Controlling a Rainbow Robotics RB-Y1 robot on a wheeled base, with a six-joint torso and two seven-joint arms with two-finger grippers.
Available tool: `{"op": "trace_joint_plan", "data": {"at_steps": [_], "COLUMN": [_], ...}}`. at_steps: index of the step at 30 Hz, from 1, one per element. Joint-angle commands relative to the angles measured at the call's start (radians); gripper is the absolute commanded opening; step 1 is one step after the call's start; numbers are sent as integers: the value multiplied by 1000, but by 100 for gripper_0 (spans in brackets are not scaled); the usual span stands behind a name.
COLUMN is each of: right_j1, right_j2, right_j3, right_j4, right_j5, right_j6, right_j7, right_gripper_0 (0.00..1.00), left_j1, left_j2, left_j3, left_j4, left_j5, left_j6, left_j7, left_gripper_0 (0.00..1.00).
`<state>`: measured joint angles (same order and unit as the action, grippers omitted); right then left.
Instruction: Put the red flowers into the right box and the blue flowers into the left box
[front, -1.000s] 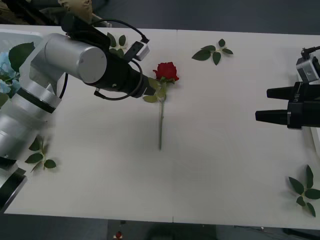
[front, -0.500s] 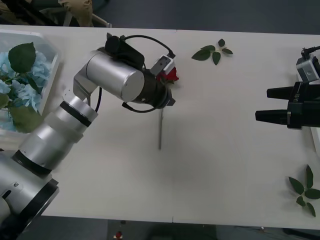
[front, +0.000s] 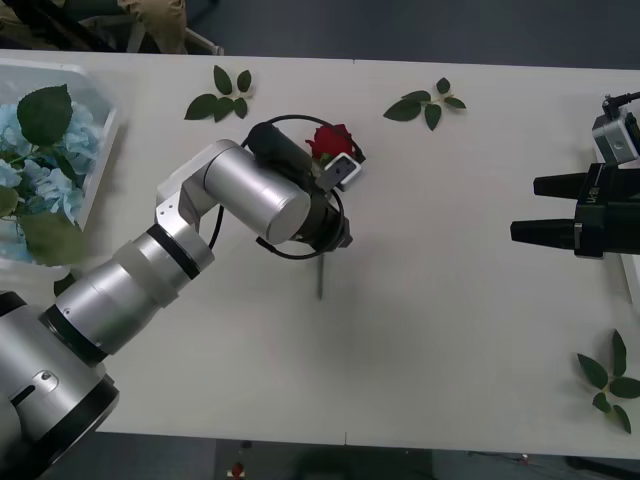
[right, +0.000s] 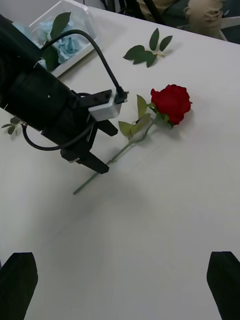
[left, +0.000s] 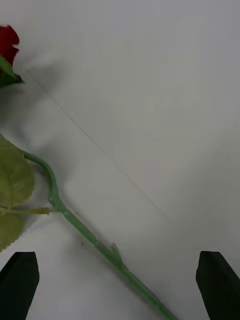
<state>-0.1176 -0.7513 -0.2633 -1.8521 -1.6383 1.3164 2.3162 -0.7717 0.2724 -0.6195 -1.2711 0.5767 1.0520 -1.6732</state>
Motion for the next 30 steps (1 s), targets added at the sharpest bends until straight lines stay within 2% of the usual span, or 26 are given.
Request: {"op": "trace_joint_plan", "data": {"at_steps": [1, 21, 30], "right_j1": [-7, -7, -7], "right_j2": [-14, -14, -14], "right_j3": [-16, -16, -16], "right_j4": [-29, -29, -29], "right_j5": [-5, -6, -5], "right_j6": [-12, -17, -19], "right_j7": [31, 31, 32], "right_gripper_0": [100, 100, 100], "left_j1": [-31, -31, -46], "left_j2": [5, 5, 7], "left_j3": [-11, -40, -111], "left_j4": [10, 61, 61], "left_j5": [-5, -14, -104], "left_j6": [-10, -10, -10], "left_j7": [29, 6, -10], "left_gripper_0": [92, 91, 90]}}
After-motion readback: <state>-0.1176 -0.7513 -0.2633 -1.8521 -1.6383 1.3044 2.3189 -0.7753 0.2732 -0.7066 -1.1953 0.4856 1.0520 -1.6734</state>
